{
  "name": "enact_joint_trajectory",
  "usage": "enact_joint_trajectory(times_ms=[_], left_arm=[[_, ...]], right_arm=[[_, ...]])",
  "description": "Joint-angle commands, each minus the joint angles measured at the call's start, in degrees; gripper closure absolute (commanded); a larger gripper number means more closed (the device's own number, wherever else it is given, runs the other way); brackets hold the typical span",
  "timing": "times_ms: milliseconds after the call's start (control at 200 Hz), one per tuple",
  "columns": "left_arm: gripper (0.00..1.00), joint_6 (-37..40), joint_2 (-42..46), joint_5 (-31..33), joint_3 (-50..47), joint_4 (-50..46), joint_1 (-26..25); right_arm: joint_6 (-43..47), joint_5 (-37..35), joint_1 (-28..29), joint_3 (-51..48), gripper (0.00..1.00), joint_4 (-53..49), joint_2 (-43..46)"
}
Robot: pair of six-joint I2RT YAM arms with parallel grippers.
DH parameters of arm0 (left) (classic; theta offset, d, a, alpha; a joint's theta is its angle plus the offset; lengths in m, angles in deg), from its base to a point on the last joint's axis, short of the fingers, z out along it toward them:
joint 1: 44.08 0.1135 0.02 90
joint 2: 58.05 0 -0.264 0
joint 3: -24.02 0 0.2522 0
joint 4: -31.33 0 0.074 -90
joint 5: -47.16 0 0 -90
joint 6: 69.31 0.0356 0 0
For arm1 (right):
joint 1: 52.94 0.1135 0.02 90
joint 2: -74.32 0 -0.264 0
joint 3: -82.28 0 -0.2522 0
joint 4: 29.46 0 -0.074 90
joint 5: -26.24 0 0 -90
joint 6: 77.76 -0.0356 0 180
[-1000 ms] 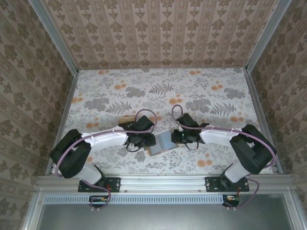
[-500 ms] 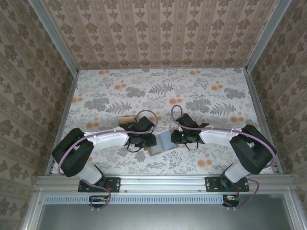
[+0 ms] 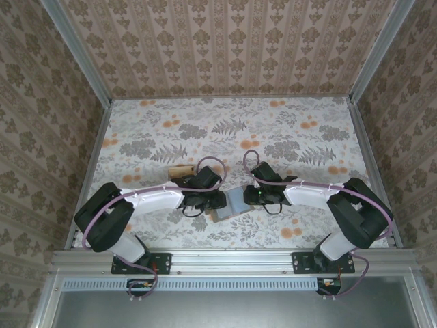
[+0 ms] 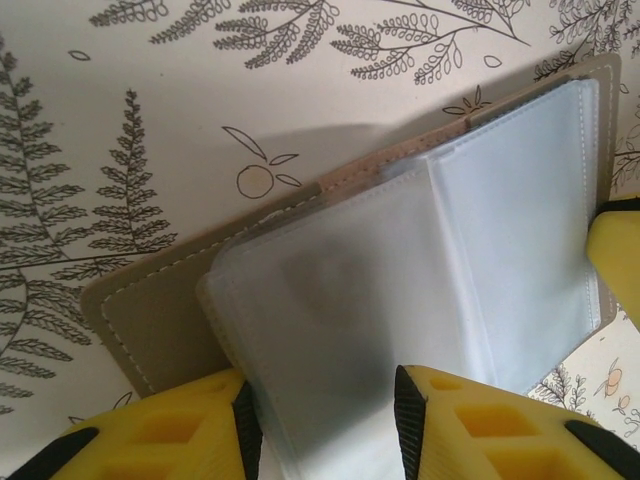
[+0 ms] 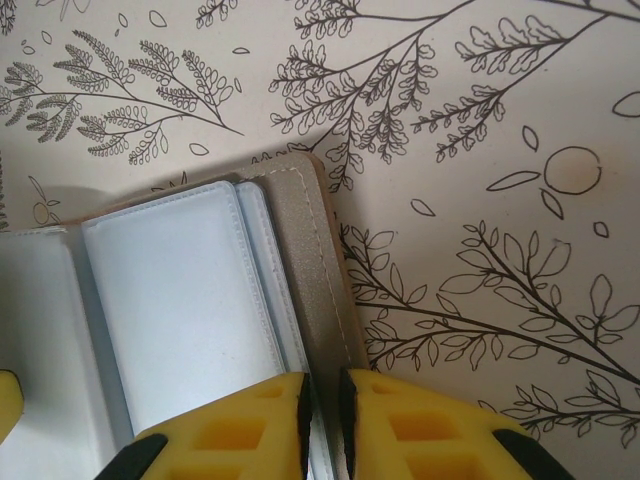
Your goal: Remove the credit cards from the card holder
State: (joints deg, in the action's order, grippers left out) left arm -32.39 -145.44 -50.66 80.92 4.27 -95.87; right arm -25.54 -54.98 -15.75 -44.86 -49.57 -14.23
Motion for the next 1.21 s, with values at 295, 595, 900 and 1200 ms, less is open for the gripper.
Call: enact_joint_trajectory(times_ms=[295, 595, 900, 1200], left_arm=[[0.46, 0.43, 1.43, 2.96, 2.53, -7.91, -0.63], [0.49, -0.22, 3.97, 5.74, 1.6, -9.08, -0.64], [0.55, 0.5, 0.81, 1.85, 1.43, -4.23, -0.68], [0.56, 0.1, -0.65, 1.66, 1.6, -5.51, -0.26]], right_arm=[[-0.73, 0.99, 1.48, -1.21, 0.78, -4.22, -2.22], [-0.72, 0.98, 1.54, -1.08, 0.79, -4.2, -2.42], [-0.55, 0.98, 1.55, -0.86, 0.78, -4.44, -2.47], [-0.62, 1.13, 1.61, -0.6, 0.78, -4.37, -2.85]])
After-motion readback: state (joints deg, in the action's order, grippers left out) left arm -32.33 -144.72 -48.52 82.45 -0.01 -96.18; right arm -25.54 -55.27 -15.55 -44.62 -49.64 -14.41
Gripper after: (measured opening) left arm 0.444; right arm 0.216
